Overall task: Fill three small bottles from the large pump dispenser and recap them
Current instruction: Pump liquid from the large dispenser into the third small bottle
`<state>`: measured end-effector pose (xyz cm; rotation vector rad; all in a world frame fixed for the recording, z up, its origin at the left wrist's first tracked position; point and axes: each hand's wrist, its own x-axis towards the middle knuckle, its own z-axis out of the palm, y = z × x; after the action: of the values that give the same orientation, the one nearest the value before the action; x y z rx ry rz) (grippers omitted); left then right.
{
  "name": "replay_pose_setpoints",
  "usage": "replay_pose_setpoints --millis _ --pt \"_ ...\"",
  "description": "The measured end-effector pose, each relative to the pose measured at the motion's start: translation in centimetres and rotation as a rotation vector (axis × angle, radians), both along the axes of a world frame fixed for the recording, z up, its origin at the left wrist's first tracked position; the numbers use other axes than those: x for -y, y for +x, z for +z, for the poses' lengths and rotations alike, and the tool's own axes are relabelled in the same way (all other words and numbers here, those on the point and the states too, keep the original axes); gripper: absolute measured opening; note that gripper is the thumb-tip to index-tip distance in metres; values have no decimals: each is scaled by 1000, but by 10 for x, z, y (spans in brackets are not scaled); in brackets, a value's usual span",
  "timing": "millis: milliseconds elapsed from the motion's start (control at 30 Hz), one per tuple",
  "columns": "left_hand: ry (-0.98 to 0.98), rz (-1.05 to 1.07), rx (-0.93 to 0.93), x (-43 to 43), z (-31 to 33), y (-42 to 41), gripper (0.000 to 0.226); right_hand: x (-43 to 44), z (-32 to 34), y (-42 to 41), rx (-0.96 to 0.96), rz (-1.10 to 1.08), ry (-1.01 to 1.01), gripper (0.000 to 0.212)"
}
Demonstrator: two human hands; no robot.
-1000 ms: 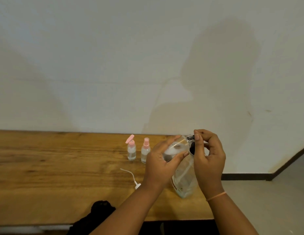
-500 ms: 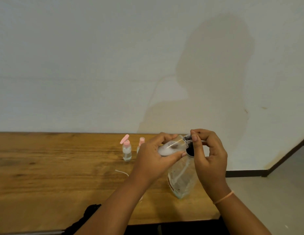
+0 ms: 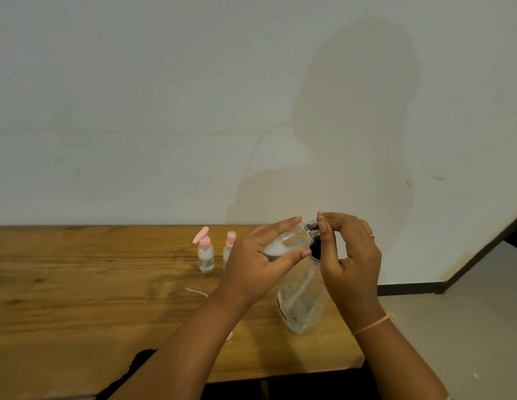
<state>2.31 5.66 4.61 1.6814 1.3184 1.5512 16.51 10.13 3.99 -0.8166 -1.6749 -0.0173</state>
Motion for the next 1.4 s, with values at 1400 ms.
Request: replay_pose_setpoints --millis 1400 --pt "-56 -11 47 11 -1 8 49 10 -3 -9 -135 78 -122 11"
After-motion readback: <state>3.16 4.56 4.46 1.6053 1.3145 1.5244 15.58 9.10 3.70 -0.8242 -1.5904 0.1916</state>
